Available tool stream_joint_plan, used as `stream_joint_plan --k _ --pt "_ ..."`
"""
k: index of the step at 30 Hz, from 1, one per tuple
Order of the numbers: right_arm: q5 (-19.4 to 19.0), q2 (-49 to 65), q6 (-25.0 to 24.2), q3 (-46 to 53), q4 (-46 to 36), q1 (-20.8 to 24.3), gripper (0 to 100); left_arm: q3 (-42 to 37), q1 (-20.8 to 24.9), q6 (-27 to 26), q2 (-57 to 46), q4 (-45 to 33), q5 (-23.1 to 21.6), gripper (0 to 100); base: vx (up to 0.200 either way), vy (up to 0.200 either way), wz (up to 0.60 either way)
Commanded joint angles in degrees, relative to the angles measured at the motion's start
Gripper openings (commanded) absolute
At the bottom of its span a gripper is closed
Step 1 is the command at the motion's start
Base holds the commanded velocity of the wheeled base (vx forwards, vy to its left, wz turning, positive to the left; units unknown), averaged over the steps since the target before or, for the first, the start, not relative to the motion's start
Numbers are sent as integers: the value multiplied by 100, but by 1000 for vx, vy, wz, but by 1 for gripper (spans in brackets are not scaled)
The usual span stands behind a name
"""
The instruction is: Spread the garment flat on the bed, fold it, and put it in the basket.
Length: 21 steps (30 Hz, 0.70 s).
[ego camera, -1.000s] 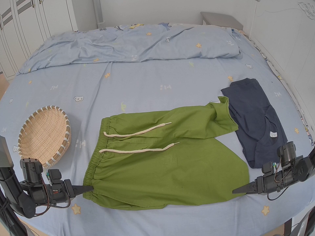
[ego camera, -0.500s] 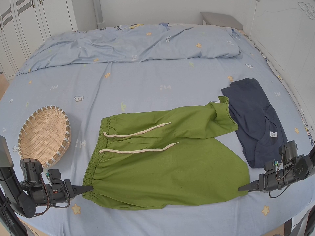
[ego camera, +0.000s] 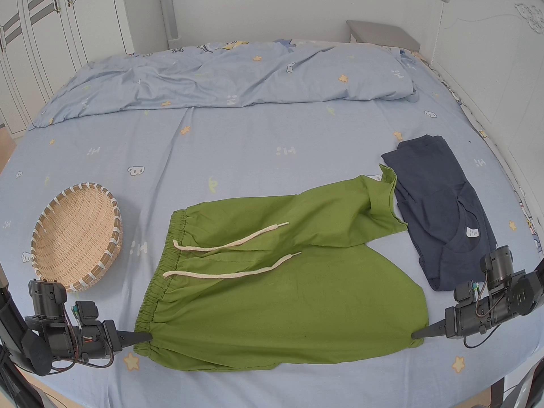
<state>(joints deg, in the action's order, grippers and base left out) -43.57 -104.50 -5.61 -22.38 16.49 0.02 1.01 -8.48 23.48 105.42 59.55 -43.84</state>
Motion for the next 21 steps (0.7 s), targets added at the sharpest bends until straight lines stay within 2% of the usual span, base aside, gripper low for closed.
stream_joint_plan --k 1,7,11,16,19,21 --pt "15 659 -2 199 -296 472 0 -13 -312 -362 -540 -506 -2 0 0 0 0" --pt "138 1002 -2 261 -1025 753 0 -75 -584 -678 -549 -937 -2 0 0 0 0" --pt "235 975 -2 419 -1061 762 0 -75 -637 -933 -567 -1288 7 0 0 0 0" --pt "279 764 -2 454 -1043 824 0 -75 -962 -1487 -584 -1780 7 0 0 0 0" --pt "323 562 -2 454 -1034 833 0 -84 -1041 -1618 -567 -1842 -2 0 0 0 0" --pt "490 404 25 463 -1025 833 0 -75 -1041 -1654 -540 -1833 -2 0 0 0 0"
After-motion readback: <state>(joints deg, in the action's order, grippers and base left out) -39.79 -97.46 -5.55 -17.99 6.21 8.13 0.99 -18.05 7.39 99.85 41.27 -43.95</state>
